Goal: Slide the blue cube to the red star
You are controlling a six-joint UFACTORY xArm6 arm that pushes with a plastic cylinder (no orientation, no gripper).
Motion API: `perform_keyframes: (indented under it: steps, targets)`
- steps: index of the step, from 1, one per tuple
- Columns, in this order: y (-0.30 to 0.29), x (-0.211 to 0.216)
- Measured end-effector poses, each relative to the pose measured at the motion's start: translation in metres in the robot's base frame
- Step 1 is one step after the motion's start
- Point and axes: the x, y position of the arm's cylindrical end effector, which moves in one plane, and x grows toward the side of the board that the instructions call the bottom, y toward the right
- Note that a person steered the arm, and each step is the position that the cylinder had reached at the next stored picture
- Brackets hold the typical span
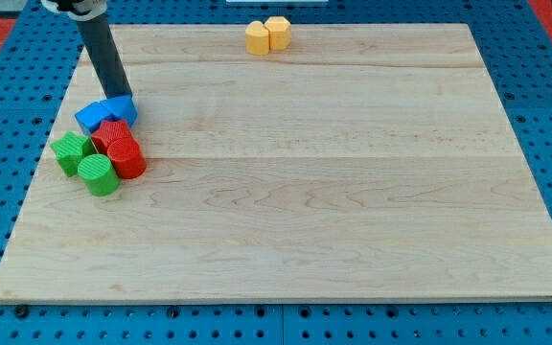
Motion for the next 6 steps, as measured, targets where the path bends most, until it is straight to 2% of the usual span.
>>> perform_keyframes:
  steps: [3,5,6]
  targets:
    - [0.06,0.004]
    - [-0.009,0.003]
    - [0.024,0.015]
